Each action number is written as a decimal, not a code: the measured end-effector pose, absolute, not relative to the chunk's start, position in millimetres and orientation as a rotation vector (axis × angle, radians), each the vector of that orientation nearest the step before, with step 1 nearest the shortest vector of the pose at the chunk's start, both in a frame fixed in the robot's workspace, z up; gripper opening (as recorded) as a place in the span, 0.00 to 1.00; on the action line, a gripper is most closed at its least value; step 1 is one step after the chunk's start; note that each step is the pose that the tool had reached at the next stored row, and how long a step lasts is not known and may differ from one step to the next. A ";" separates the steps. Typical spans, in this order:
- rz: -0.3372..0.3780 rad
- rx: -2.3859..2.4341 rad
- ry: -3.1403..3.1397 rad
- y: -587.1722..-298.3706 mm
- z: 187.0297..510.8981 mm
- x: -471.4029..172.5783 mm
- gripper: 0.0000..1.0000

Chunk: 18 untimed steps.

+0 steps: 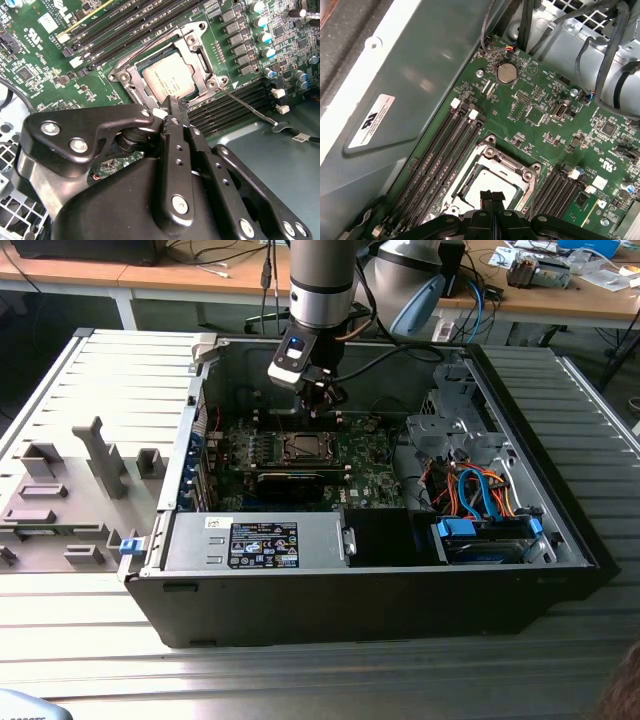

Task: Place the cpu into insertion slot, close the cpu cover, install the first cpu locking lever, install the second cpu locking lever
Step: 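Install the first cpu locking lever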

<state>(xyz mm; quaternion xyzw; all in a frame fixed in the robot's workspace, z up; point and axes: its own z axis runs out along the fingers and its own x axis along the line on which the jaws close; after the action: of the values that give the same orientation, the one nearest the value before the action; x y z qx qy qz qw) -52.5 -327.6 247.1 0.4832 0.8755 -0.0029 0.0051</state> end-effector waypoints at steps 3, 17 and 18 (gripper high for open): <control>-0.009 1.510 2.743 -327.6 247.1 -52.5 0.11; -0.009 1.494 2.752 -327.6 247.1 -52.5 0.11; -0.009 1.494 2.752 -327.6 247.1 -52.5 0.11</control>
<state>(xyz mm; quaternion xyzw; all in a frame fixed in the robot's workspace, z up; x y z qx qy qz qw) -52.5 -327.6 247.1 0.4770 0.8789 -0.0028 0.0051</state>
